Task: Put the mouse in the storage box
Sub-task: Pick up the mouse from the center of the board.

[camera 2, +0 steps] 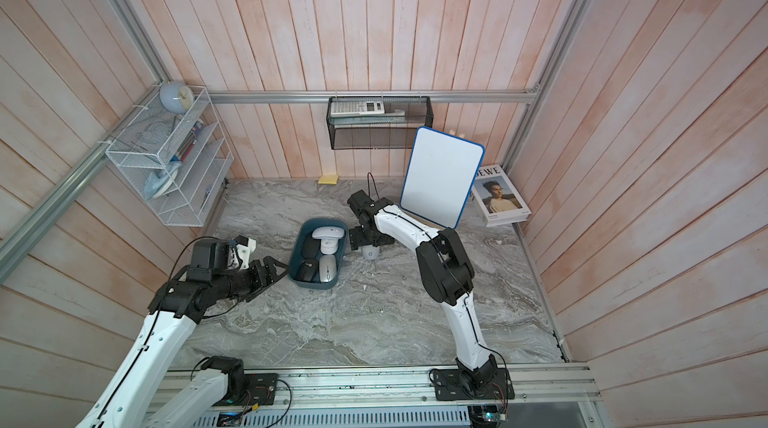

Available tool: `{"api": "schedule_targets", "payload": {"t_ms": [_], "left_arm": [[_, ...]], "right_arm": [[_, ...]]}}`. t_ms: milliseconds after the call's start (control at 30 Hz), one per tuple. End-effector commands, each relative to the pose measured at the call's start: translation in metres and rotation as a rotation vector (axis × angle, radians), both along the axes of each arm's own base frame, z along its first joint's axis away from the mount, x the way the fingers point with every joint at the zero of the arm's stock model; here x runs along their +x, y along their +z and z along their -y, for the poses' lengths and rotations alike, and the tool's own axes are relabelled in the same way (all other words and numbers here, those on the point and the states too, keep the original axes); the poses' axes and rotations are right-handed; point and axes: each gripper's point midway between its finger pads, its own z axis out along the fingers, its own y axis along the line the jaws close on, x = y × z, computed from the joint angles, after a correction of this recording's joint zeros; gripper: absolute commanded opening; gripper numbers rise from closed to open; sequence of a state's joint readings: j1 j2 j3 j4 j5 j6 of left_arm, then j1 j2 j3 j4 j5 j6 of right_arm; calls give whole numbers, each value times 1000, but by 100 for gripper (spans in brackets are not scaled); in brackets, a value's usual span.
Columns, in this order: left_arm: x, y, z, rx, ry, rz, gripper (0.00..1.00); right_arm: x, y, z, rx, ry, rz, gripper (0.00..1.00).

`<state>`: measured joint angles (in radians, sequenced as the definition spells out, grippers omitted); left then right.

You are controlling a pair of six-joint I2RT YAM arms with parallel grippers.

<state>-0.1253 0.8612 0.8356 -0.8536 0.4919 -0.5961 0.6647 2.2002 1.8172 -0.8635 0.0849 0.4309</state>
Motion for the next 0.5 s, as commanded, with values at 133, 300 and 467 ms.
{"api": "schedule_targets", "payload": {"t_ms": [133,300,467], "left_arm": [[-2,-3,-2,22,-5,5,83],[-2,-3,-2,23,-4,6,83],[-2,-3,-2,23,-5,6,83]], "right_arm": [[-6,-16,9,-49,5,-78,96],[-2,-26,8,-50,-6,-96,90],[4,-34,7,-33,-34,-109,87]]}}
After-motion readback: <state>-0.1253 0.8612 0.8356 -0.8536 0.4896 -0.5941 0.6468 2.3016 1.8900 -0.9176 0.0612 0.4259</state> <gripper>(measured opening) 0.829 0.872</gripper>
